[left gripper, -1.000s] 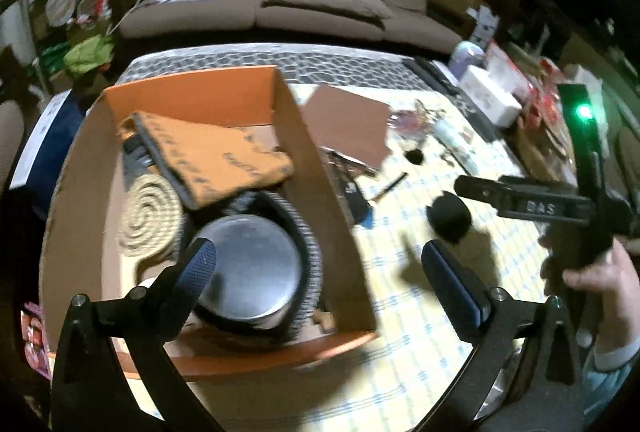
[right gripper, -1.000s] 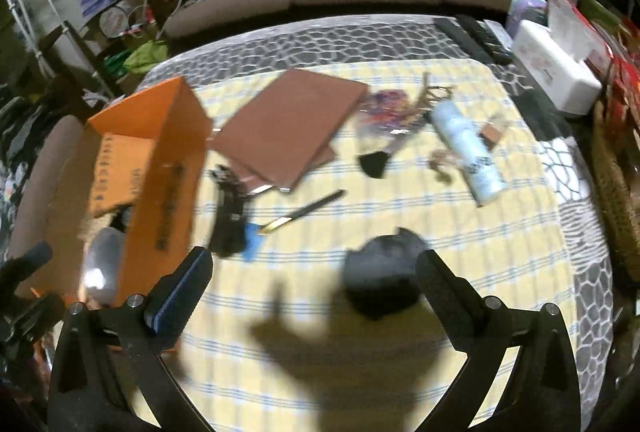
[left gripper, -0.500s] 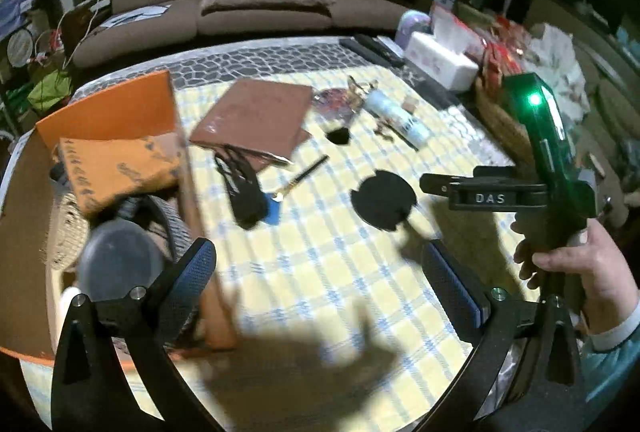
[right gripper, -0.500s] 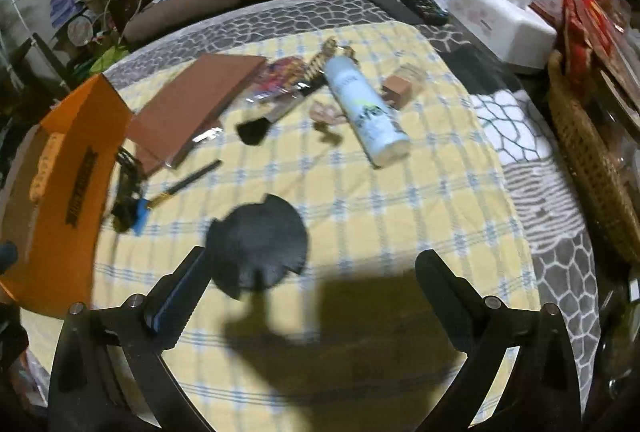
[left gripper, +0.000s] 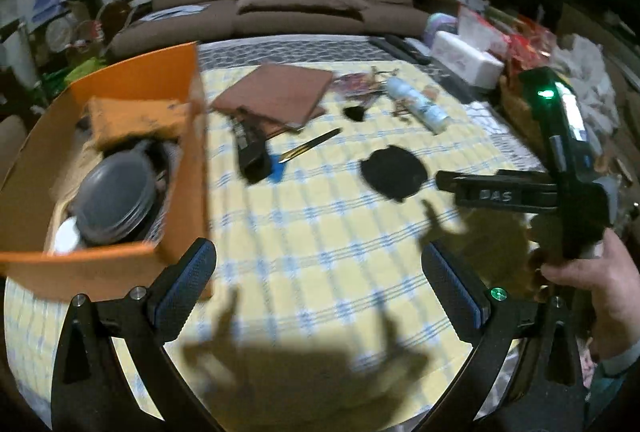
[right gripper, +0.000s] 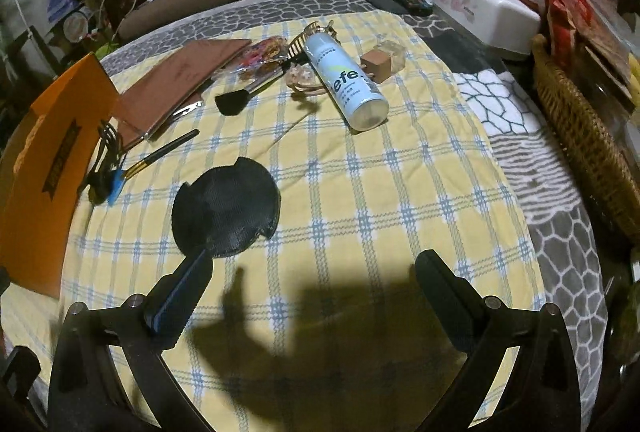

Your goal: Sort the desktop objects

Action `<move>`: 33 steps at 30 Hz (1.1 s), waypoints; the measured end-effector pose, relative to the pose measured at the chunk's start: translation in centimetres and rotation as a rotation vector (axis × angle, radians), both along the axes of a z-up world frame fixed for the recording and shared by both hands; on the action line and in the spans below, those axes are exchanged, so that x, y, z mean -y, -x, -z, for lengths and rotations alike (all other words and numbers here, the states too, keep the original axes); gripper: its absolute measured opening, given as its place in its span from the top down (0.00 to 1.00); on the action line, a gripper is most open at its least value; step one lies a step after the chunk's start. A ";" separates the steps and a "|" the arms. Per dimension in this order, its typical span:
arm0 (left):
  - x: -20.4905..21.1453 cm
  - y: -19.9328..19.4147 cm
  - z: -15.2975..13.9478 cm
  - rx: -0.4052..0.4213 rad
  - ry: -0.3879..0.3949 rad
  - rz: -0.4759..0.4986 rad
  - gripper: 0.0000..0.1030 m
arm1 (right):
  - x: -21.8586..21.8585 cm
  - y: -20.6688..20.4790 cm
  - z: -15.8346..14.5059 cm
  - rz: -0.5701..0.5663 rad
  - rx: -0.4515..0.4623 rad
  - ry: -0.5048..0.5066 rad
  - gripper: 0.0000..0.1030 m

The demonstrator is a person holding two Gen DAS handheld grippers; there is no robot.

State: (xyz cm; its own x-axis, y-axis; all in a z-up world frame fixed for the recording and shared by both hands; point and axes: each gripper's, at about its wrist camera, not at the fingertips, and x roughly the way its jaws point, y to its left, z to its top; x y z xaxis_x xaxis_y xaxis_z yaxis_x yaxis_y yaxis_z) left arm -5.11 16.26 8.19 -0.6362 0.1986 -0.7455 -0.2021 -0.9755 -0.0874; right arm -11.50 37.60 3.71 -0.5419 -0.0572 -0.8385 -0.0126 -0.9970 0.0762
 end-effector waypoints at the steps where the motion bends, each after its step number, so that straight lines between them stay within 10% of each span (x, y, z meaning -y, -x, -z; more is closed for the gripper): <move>1: 0.4 -0.3 0.3 0.003 0.006 -0.019 0.00 | 0.3 -0.2 0.1 -0.003 -0.003 -0.003 0.00; 33: 9.0 1.0 7.3 0.117 0.043 -0.210 0.00 | 9.9 -4.9 1.9 -0.098 -0.018 -0.033 0.00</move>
